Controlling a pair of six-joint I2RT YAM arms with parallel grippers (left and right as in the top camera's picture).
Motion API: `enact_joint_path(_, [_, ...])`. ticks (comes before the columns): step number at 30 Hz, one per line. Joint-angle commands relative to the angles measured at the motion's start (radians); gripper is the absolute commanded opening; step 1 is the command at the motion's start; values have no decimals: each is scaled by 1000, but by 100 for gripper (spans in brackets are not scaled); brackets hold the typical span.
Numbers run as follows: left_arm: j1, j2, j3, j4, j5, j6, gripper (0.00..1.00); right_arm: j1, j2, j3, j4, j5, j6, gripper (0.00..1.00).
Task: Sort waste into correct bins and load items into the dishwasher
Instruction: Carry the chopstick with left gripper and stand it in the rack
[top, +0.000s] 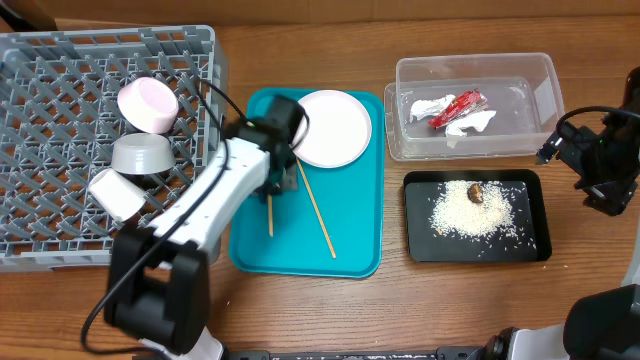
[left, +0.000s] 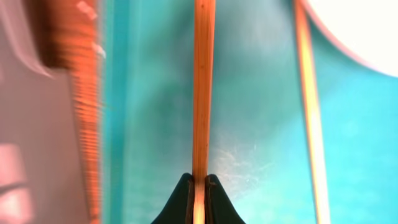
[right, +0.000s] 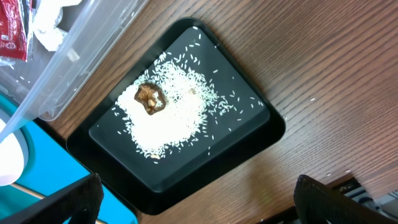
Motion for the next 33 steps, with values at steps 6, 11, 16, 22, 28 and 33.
enact_joint_path(6, [236, -114, 125, -40, -45, 228, 4, 3, -11, 8, 2, -6, -6, 100])
enact_joint_path(11, [343, -110, 116, 13, 22, 377, 4, 3, -11, 8, 3, -6, -6, 100])
enact_joint_path(16, [391, -94, 87, 80, 54, 446, 4, 3, -11, 8, 2, -6, -6, 100])
enact_joint_path(22, [407, -40, 86, 81, 32, 445, 5, 3, -11, 8, 1, -10, -6, 100])
enact_joint_path(28, [410, -23, 86, 75, 24, 445, 45, 3, -11, 8, 2, -10, -6, 100])
enact_joint_path(33, [369, -37, 140, -14, 188, 404, 60, 3, -11, 8, 2, -10, -6, 100])
